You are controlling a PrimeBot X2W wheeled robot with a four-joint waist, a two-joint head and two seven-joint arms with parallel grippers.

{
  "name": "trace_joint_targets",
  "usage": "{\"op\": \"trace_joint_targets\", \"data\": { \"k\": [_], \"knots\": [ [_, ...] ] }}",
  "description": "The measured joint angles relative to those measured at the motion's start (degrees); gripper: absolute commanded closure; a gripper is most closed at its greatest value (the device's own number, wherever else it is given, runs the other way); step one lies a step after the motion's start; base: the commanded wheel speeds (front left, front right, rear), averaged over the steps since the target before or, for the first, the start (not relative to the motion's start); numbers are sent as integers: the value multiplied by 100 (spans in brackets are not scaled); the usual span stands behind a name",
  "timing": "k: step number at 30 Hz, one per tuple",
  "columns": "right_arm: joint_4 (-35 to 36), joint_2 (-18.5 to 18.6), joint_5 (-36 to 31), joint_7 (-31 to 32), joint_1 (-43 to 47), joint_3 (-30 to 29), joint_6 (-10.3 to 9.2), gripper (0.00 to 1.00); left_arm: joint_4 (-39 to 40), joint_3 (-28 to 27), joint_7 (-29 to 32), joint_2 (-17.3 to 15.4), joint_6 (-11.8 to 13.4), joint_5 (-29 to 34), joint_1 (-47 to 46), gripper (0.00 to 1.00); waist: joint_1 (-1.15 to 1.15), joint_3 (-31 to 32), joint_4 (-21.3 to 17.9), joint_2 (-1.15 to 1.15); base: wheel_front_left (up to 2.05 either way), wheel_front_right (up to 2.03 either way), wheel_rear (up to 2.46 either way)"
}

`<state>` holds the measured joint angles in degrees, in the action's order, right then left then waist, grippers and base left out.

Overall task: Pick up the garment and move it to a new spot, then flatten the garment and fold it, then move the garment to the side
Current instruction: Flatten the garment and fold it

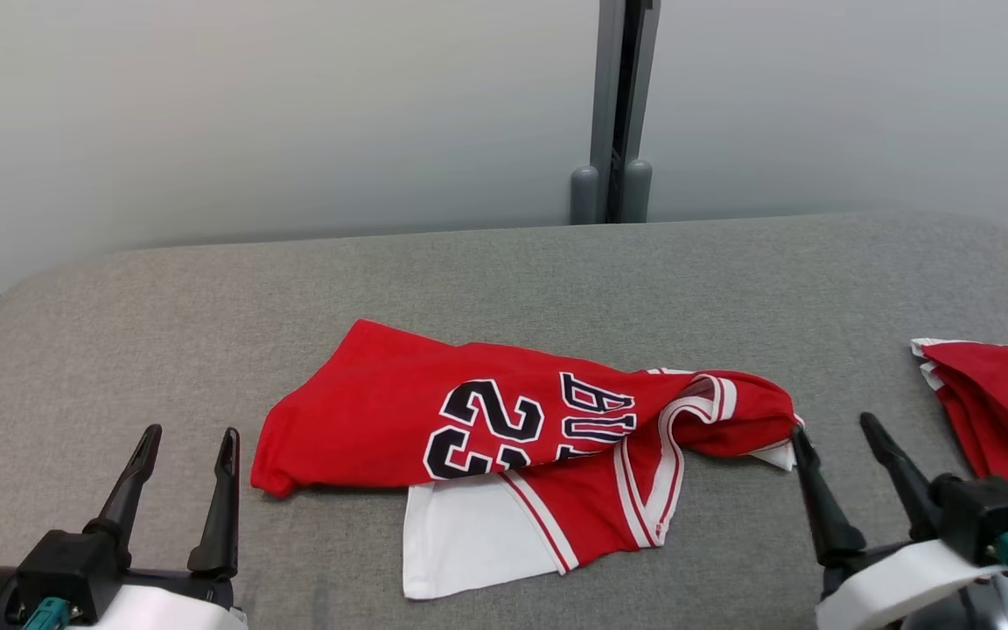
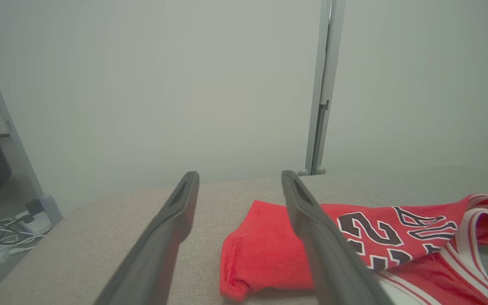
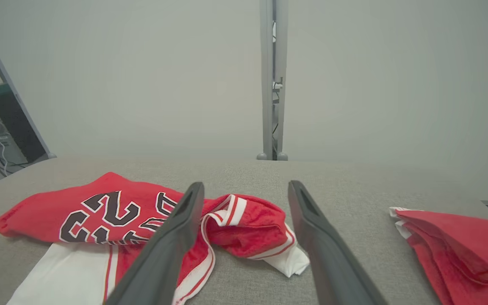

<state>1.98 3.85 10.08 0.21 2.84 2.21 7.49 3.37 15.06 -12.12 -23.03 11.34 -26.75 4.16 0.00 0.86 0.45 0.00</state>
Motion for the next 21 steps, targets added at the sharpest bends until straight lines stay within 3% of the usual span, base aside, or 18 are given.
{"op": "trace_joint_targets", "data": {
  "k": [8,10,14,21],
  "knots": [
    [-260,560,421,538,-576,2016,1,0,-43,89,-29,76,-70,7,-304,0,0,-253,378,0,0,0,0],
    [-586,822,740,822,-987,3006,0,0,-153,167,-111,205,-135,18,-514,0,0,-465,615,0,0,0,0],
    [-1140,1059,1046,943,-1641,3954,0,0,-390,268,-203,400,-258,55,-836,0,0,-797,919,0,0,0,0],
    [-1965,1159,1490,961,-2524,4905,0,0,-683,302,-261,615,-416,154,-1172,0,0,-1220,1306,0,0,0,0]
  ]
}}
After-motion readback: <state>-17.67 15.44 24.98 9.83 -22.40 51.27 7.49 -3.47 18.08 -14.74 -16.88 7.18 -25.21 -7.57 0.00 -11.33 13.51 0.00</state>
